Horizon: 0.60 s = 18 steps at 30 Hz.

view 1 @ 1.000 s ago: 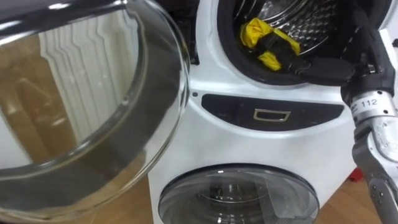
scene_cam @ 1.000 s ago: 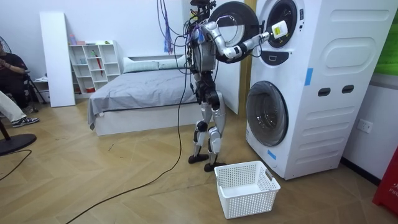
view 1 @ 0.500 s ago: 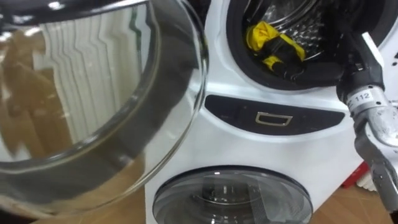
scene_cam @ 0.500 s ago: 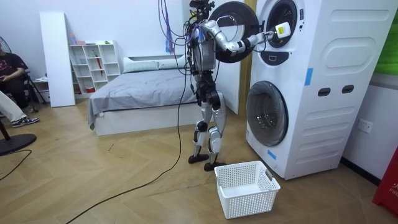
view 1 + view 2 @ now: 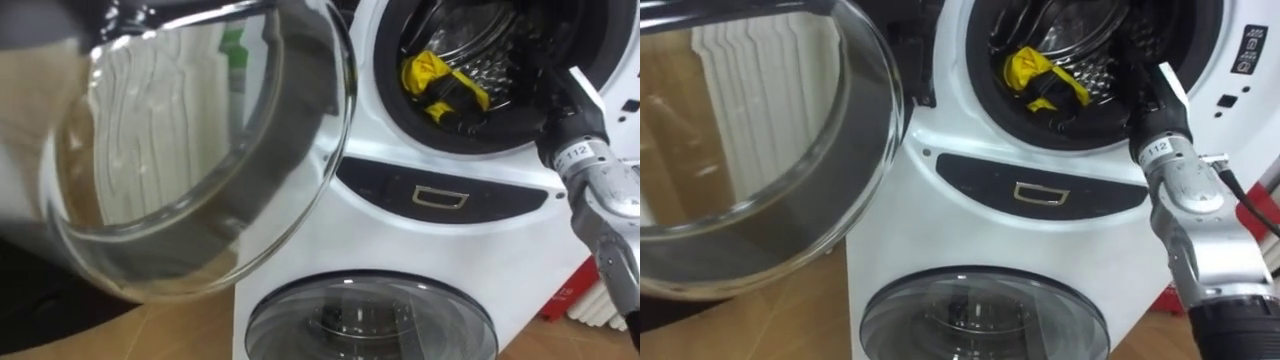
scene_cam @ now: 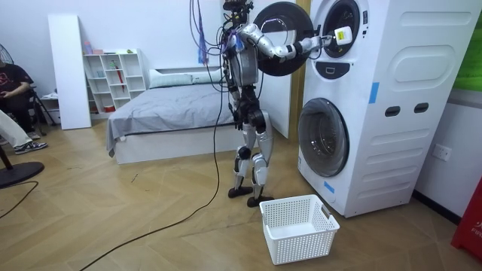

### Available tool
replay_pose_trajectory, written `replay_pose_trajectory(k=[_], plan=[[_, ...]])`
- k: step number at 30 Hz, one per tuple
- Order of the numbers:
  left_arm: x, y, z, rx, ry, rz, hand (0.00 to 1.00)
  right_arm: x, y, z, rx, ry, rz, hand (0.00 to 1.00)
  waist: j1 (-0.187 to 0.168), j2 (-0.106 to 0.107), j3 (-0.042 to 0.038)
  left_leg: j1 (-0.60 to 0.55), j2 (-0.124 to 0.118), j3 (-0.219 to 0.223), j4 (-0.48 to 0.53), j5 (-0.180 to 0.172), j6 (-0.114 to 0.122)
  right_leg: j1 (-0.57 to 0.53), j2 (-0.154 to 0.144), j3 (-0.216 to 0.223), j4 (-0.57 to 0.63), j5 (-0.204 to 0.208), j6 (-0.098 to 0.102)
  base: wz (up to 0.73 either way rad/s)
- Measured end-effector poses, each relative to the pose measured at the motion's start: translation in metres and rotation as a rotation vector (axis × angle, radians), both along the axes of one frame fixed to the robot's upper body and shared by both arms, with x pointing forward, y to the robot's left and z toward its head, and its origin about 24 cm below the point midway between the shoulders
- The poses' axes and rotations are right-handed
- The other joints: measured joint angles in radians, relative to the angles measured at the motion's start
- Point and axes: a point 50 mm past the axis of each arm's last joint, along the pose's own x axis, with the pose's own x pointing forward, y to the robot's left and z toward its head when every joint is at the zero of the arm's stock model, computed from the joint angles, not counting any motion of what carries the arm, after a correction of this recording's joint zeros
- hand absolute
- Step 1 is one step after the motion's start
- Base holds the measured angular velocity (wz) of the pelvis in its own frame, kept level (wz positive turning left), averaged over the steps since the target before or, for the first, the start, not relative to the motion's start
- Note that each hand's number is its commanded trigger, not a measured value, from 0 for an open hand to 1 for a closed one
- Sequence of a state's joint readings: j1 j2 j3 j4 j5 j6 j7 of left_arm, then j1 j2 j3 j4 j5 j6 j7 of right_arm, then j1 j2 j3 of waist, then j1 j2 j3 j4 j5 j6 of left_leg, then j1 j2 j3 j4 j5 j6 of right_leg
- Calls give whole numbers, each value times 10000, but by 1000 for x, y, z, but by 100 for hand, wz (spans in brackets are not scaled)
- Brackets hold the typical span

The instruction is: Pick clothes from washing machine

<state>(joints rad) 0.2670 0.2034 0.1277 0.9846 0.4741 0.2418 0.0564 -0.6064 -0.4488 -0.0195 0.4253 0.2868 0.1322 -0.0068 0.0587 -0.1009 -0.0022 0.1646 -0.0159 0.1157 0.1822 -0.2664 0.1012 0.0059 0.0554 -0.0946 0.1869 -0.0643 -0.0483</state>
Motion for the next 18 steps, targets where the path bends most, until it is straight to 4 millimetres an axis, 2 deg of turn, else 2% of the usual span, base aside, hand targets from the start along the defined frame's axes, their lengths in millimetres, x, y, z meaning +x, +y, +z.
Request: replay_pose_trajectory(k=[9, 13, 18], plan=[[-3, 3, 1, -7, 347, 219, 0, 12, -5, -4, -1089, 944, 384, 0, -9, -54, -47, -135, -52, -153, 238, 1, 15, -55, -108, -285, 167, 44, -36, 4], [-4, 5, 2, 39, 441, 300, 0, 13, -15, -9, -1444, 1682, 320, 0, 85, -136, -153, -82, -99, -213, 237, 74, 41, 30, -177, -435, 164, 44, -36, 6], [-6, 7, 2, 19, 542, 384, 0, 12, -21, -13, -2325, 2154, 115, 0, 307, -149, -143, 32, -109, -245, 223, 77, 47, 149, -184, -458, 159, 43, -35, 2]])
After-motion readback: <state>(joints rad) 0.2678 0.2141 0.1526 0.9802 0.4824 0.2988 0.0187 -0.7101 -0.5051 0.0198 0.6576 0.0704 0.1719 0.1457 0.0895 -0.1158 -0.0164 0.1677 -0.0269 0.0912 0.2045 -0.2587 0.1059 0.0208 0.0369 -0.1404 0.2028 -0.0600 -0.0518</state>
